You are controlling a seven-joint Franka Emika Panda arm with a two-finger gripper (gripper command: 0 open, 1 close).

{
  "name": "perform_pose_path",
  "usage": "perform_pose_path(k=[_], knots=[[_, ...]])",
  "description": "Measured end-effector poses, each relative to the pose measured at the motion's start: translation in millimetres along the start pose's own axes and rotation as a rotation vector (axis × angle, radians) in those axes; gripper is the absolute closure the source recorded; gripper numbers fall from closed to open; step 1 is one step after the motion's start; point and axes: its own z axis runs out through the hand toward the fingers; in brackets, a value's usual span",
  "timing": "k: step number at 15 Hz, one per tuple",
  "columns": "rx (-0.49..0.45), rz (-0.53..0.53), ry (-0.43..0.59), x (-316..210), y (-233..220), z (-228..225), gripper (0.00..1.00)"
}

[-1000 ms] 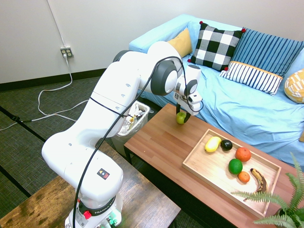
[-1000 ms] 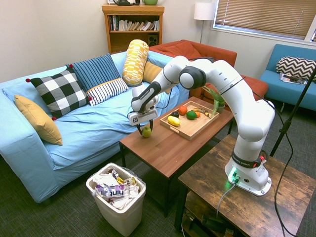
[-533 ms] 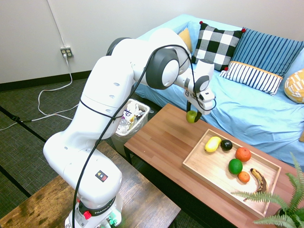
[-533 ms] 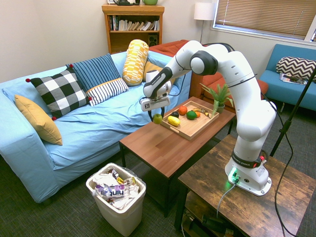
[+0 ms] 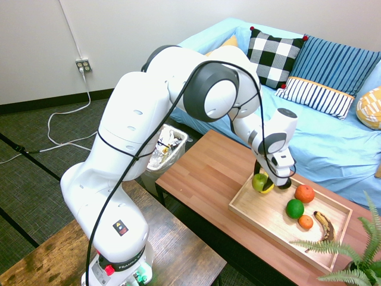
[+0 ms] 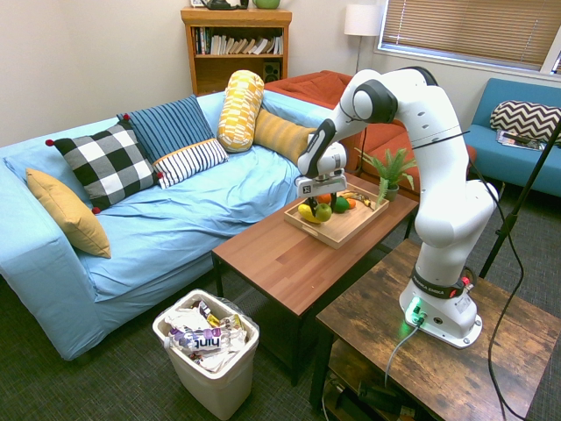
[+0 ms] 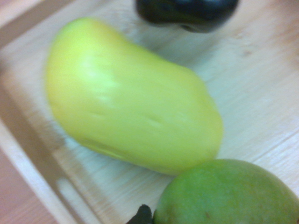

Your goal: Put the apple in the tray

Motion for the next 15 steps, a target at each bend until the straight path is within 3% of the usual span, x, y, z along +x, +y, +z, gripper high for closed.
perform_pose_path(k=[6, 7, 15], knots=[[-0.019, 0.052, -0.002, 18, 26, 42, 1.00], [-0.016, 0.052, -0.005, 18, 26, 42, 0.00], [0.002, 0.033, -0.027, 5, 34, 59, 0.00]])
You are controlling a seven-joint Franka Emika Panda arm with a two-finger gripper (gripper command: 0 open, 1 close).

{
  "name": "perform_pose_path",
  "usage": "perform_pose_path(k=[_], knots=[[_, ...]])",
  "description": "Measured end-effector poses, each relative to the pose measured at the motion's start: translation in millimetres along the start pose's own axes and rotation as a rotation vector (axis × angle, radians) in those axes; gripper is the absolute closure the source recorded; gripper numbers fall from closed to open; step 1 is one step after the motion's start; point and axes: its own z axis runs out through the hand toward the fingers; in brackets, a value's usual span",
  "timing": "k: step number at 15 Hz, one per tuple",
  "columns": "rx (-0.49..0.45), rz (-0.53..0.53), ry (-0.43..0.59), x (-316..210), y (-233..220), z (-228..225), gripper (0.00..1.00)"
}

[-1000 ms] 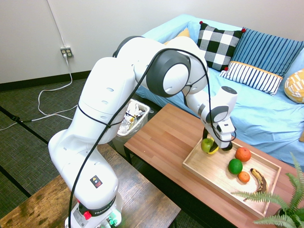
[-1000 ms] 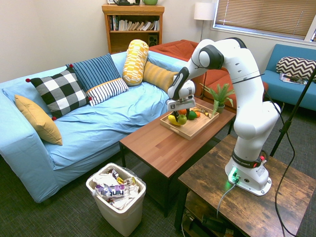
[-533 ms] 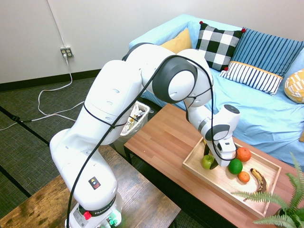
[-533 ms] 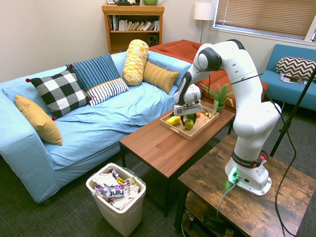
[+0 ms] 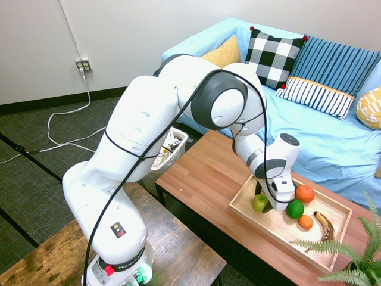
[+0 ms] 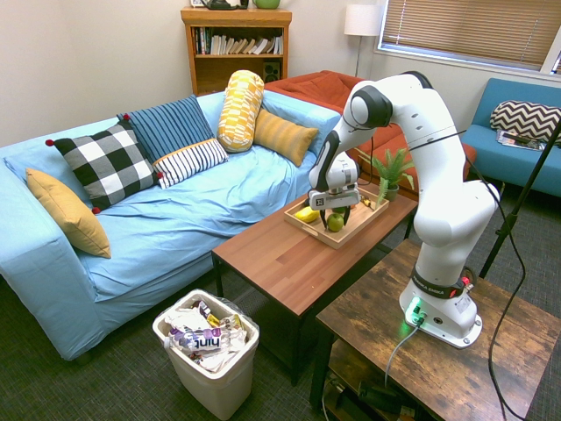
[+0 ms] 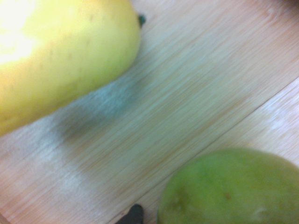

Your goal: Put the apple in the tray

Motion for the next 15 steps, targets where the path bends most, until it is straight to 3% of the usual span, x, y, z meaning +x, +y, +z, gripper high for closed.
perform_pose_path(k=[6, 15], knots=[[0.033, 0.004, 0.006, 3, 11, -23, 0.00], [0.124, -0.051, 0.063, -10, 60, -156, 0.00]])
